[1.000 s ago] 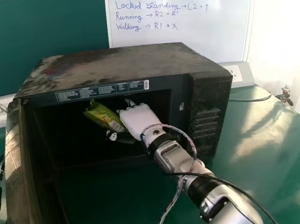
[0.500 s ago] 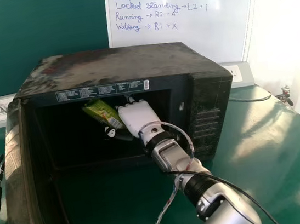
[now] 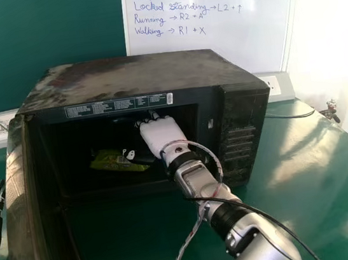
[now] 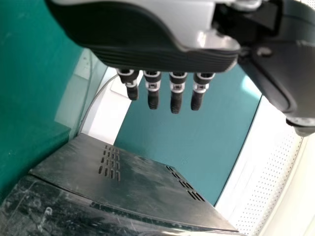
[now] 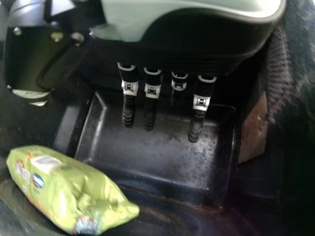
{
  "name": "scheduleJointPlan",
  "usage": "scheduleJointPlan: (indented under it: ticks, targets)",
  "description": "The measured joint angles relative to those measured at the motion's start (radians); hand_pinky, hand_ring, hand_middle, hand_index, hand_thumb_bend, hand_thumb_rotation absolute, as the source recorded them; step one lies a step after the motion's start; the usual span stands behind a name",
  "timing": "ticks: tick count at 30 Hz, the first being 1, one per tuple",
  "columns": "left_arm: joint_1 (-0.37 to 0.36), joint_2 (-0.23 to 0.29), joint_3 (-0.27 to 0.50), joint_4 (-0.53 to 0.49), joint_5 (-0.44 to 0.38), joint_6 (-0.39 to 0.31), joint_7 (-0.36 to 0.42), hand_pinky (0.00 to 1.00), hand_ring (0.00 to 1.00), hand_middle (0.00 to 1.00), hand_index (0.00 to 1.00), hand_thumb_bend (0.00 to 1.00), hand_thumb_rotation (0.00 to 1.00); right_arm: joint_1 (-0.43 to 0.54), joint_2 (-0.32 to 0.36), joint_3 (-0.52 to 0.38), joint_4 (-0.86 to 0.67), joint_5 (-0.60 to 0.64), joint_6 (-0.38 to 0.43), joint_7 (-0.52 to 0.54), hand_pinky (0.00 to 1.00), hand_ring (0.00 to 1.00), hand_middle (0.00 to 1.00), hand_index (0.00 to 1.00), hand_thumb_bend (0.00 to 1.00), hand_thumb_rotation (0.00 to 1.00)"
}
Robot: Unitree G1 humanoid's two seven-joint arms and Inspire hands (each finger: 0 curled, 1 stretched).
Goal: Put biscuit inside oven
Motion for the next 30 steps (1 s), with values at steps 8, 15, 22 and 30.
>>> scheduleJointPlan:
  ticks: [8, 15, 22, 30]
  targets:
    - [0.000, 0.000, 0.000, 0.000, 0.000, 0.000, -0.002, 0.08, 0.40, 0.55, 0.64, 1.00, 0.61, 0.004, -0.005, 0.000, -0.029, 0.007, 0.001, 0.000, 0.73, 0.82, 0.87, 0.82, 0.86, 0.52]
    - [0.000, 0.000, 0.000, 0.000, 0.000, 0.000, -0.002, 0.08, 0.40, 0.55, 0.64, 1.00, 0.61, 0.024, -0.020, 0.000, -0.077, 0.006, 0.004, -0.001, 0.72, 0.81, 0.86, 0.83, 0.89, 0.61]
    - [0.000, 0.000, 0.000, 0.000, 0.000, 0.000, 0.002, 0.08, 0.40, 0.55, 0.64, 1.00, 0.61, 0.055, -0.052, -0.005, -0.165, 0.018, 0.015, 0.045, 0.75, 0.83, 0.88, 0.86, 0.90, 0.65]
    - [0.000, 0.000, 0.000, 0.000, 0.000, 0.000, 0.003, 0.08, 0.40, 0.56, 0.65, 1.00, 0.62, 0.153, -0.105, -0.026, -0.357, 0.027, 0.034, 0.114, 0.75, 0.82, 0.87, 0.86, 0.91, 0.65]
